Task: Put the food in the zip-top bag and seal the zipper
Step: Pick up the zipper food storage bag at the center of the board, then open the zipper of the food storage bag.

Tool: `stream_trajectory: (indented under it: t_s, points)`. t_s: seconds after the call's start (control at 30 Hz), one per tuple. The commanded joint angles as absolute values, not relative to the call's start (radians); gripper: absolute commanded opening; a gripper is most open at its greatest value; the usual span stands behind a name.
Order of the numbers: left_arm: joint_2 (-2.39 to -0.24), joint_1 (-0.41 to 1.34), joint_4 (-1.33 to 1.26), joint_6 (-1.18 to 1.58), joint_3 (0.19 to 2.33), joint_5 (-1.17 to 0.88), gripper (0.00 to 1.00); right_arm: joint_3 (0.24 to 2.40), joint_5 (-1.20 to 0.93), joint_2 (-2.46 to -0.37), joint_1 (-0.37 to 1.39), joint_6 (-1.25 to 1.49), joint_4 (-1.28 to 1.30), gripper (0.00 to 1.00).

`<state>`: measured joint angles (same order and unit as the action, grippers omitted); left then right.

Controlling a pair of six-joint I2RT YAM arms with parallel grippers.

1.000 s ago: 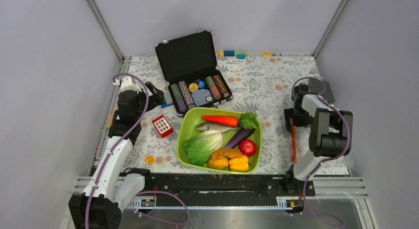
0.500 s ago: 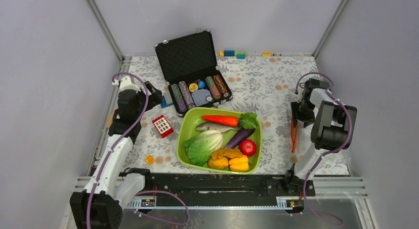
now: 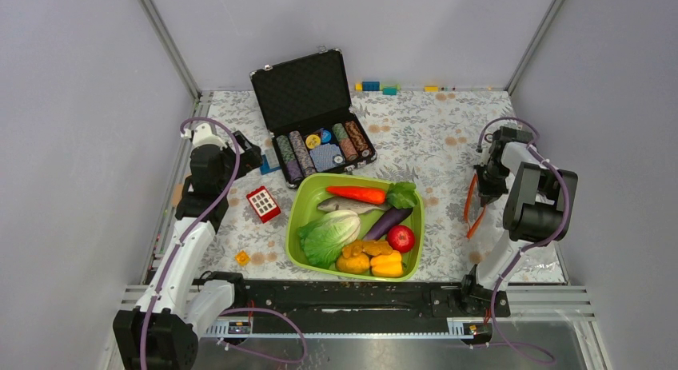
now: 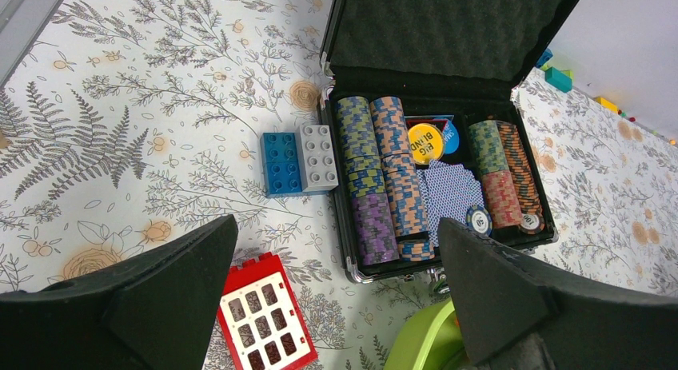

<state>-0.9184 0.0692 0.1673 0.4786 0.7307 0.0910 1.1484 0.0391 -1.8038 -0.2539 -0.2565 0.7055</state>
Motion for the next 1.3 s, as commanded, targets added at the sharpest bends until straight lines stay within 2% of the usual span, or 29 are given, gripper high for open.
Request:
stream_trajectory:
  t_s: [0.0,0.3,0.47,0.7,0.87,1.03,1.27]
  points:
    - [-0.893,0.063,0.128,0.469,0.735,0.082,0.99,1.181,0.086,-1.767,-0.255,-0.189,0.729,0.0]
    - [-0.829,0.063,0.146,0.536,0.78,-0.041,0.99,1.175,0.024,-1.432,-0.213,-0.011,0.706,0.0]
    - [-0.766,0.064,0.071,0.585,0.731,-0.162,0.99,1.15,0.018,-1.245,-0.103,-0.006,0.652,0.0]
    - [-0.76,0.066,0.031,0.636,0.735,-0.307,0.99,1.14,-0.3,-1.054,0.078,0.049,0.496,0.0]
    - [-0.782,0.096,-0.052,0.672,0.723,-0.432,0.99,1.143,-0.528,-1.01,0.156,0.114,0.319,0.0]
    - [-0.802,0.214,-0.065,0.652,0.739,-0.441,0.99,1.196,-0.646,-1.067,0.328,0.12,0.246,0.0]
    - [-0.856,0.367,-0.067,0.646,0.79,-0.405,0.99,1.283,-0.622,-1.178,0.576,0.088,0.231,0.0]
